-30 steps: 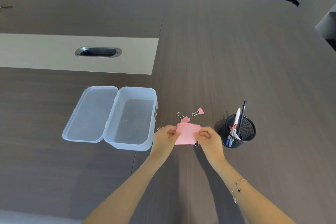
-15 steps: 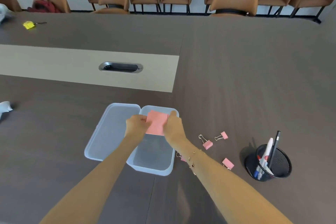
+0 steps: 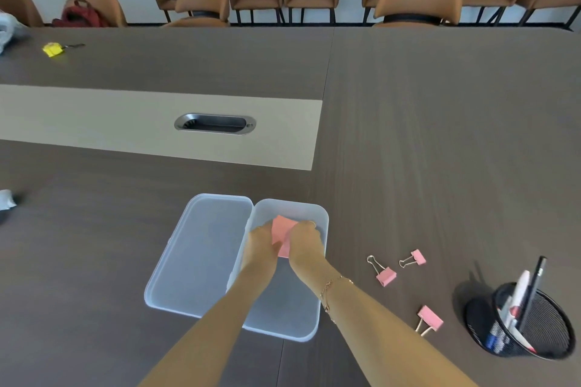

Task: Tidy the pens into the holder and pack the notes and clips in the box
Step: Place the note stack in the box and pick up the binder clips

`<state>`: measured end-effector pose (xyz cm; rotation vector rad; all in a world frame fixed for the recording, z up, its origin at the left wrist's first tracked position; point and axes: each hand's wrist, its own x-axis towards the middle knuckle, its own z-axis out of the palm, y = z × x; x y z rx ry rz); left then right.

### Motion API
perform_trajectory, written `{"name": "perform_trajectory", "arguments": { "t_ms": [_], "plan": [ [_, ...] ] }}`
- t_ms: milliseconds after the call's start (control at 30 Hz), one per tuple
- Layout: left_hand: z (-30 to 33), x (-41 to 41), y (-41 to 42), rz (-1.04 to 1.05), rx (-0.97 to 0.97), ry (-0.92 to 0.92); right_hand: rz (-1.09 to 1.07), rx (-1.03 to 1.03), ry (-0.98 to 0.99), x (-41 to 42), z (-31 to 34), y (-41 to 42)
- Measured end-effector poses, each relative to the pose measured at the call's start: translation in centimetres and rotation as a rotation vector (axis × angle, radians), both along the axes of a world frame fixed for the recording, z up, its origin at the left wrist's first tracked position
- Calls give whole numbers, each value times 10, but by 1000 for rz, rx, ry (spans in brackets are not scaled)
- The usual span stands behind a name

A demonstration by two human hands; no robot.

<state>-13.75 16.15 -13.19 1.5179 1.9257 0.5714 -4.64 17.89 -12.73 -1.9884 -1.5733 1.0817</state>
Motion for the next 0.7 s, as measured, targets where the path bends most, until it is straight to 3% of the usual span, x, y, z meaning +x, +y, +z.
{"name": "perform_trajectory", "arguments": {
  "t_ms": [167, 300, 367, 467, 567, 700],
  "plan": [
    [21, 11, -4, 11, 41, 115, 313, 128, -277, 27, 48, -5],
    [67, 35, 2, -31, 192, 13, 79, 369, -284, 87, 78, -5],
    [86, 57, 3, -169, 175, -32, 25, 329, -341, 129, 77, -6],
    [92, 96, -5, -495, 32, -47, 93, 88, -456, 182, 57, -19],
    [69, 129, -19, -747, -166, 224, 245, -76, -518, 202, 24, -40],
    [29, 148, -50, -680, -316, 641, 272, -68, -583, 204, -2, -58]
  ]
}}
